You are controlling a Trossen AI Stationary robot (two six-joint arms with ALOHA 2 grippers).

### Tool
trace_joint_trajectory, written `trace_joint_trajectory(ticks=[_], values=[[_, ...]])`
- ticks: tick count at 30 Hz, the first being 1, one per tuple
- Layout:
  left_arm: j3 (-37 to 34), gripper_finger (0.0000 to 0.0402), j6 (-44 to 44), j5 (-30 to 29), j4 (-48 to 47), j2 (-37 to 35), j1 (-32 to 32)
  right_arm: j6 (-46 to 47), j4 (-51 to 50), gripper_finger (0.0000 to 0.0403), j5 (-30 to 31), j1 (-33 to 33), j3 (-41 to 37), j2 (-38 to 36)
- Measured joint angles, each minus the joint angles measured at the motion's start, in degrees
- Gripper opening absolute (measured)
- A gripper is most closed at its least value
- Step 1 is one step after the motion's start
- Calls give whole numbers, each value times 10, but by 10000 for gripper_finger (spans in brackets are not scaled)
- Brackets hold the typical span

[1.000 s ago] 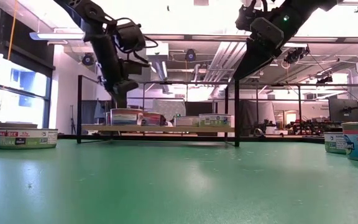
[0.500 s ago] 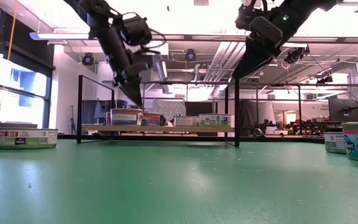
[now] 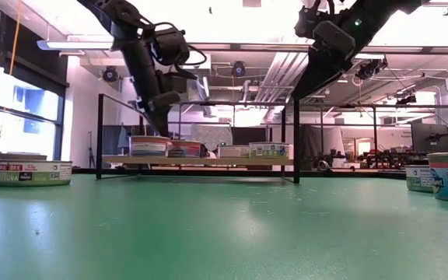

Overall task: Stack canned seafood by type on shelf
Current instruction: Put the blue/pink tuna can on the shelf and align with the other blue/pink tuna can

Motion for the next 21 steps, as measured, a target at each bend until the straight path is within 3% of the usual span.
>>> trace_joint_trajectory(ticks=[11,21], values=[[0,0,0,-45,-26,-2,30,0,-3,96,0,0,0,0],[0,0,5,-48,-17,-7,29,0,-6,96,0,0,0,0]])
